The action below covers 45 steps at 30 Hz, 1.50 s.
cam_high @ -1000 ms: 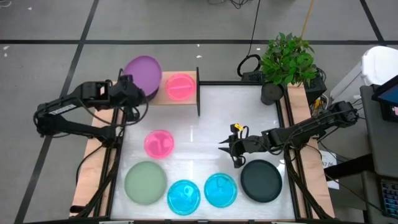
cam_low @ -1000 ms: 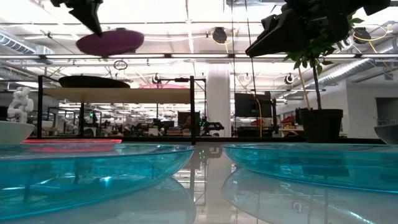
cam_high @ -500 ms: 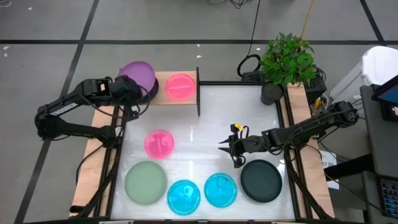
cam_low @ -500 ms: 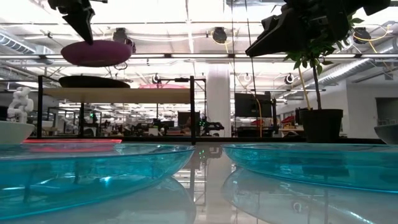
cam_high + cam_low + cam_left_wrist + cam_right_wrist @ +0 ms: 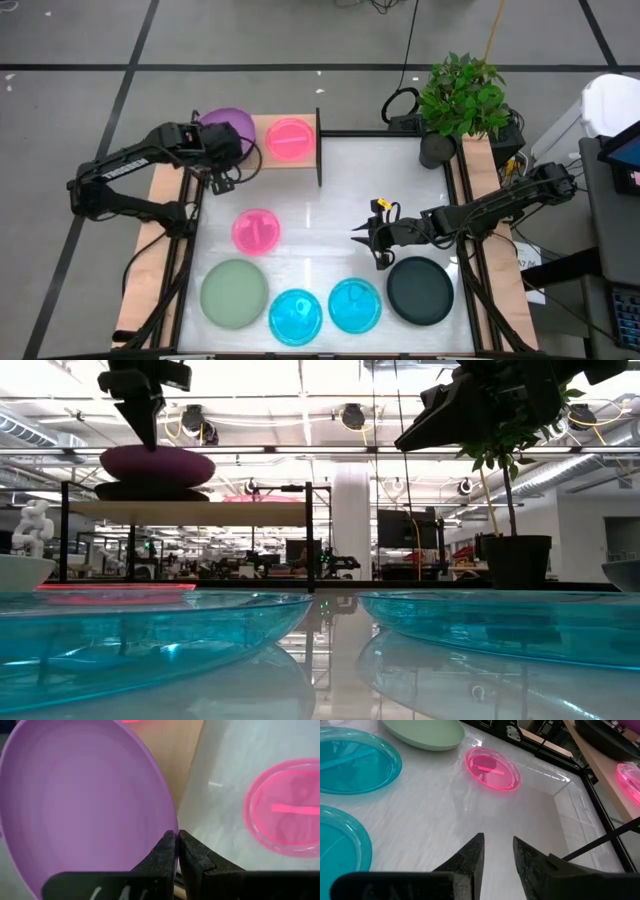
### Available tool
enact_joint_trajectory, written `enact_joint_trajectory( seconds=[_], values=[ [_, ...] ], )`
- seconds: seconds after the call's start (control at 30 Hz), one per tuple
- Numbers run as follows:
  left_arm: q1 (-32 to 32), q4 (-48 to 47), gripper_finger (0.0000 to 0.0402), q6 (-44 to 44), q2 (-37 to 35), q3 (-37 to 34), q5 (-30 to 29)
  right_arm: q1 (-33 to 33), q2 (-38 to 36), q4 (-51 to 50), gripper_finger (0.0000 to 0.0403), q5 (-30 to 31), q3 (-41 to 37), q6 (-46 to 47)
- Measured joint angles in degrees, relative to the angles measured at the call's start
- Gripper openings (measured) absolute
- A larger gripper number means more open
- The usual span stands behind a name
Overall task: Place and stack plates onto a shelf
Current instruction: Stack the purple plate on top of the black plate on the shelf
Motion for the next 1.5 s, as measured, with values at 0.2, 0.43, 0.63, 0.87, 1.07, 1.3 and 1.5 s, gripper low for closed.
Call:
enact_joint_trajectory(
  seconds=[0.2, 0.43, 0.63, 0.87, 1.07, 1.3, 1.5],
  values=[
    [1.2, 0.0, 0.002, -0.1, 1.0, 0.0, -1.5, 0.0, 0.0, -0.1, 0.0089, 0.0, 0.0, 0.0],
    [3.0, -0.5, 0.0022, -2.4, 1.0, 0.0, -1.7, 0.0, 0.0, -0.1, 0.0089, 0.0, 0.0, 1.0],
    [3.7, 0.8, 0.0023, -2.4, 1.0, 0.0, -1.7, 0.0, 0.0, -0.1, 0.0089, 0.0, 0.0, 1.6],
    [3.7, 1.3, 0.0023, -3.3, 1.0, 0.0, -1.7, 0.0, 0.0, -0.1, 0.0089, 0.0, 0.0, 1.6],
    [3.7, 3.1, 0.0023, -4.3, 1.0, 0.0, -1.7, 0.0, 0.0, -0.1, 0.0089, 0.0, 0.0, 1.6],
    [3.7, 3.1, 0.0023, -4.5, 1.7, 0.0, -1.7, 0.0, 0.0, -0.1, 0.0089, 0.0, 0.0, 1.6],
    [3.3, 3.4, 0.0024, -5.2, 2.6, -0.7, -1.3, 0.1, 0.0, -0.1, 0.0089, 0.0, 0.0, 1.6]
  ],
)
